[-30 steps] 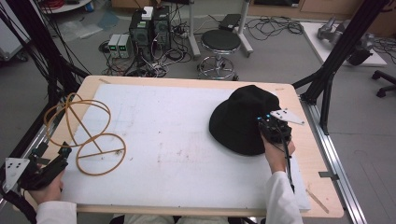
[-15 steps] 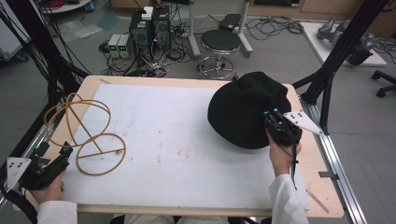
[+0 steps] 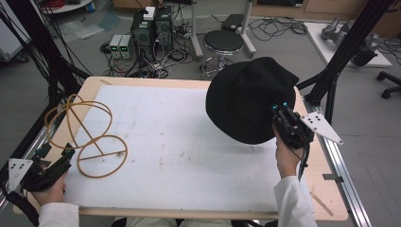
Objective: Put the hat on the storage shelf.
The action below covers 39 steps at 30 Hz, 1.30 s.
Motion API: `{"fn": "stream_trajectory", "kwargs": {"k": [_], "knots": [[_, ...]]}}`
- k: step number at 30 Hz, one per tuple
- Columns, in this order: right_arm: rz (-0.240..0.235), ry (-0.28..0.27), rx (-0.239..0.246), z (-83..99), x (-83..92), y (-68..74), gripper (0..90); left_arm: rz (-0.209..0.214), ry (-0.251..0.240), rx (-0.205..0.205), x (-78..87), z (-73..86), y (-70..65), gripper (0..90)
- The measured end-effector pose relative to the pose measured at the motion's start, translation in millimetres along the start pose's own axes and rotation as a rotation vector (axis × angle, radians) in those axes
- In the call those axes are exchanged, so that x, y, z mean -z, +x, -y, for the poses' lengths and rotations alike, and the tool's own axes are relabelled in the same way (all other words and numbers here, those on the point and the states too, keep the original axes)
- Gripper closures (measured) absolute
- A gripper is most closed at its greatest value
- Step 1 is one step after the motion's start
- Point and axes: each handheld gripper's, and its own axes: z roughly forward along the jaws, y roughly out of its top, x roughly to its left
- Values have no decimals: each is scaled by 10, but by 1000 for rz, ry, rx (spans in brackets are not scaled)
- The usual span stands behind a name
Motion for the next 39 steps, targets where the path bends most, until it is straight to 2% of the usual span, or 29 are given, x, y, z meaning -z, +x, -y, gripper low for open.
{"fn": "stream_trajectory", "kwargs": {"k": [4, 7, 16, 20, 27, 34, 39], "knots": [[-19, -23, -13, -25, -5, 26, 859, 0, -1, 3, -8, 2, -6, 251], [-42, -39, 25, -109, -18, 99, 859, 0, 0, 8, -9, 3, -1, 251], [-89, -19, 62, -215, -104, 228, 858, 8, -2, 4, -3, 3, -18, 250], [-109, -16, 68, -335, -212, 310, 858, 11, 1, -3, 5, 4, -26, 250], [-152, 1, 89, -521, -449, 586, 855, 11, -5, 2, 70, 6, -12, 250], [-204, -16, 81, -639, -614, 868, 856, 14, -4, -1, 89, 5, -5, 250], [-240, -42, 55, -744, -746, 1073, 858, 17, -4, 0, 77, 7, -6, 250]]}}
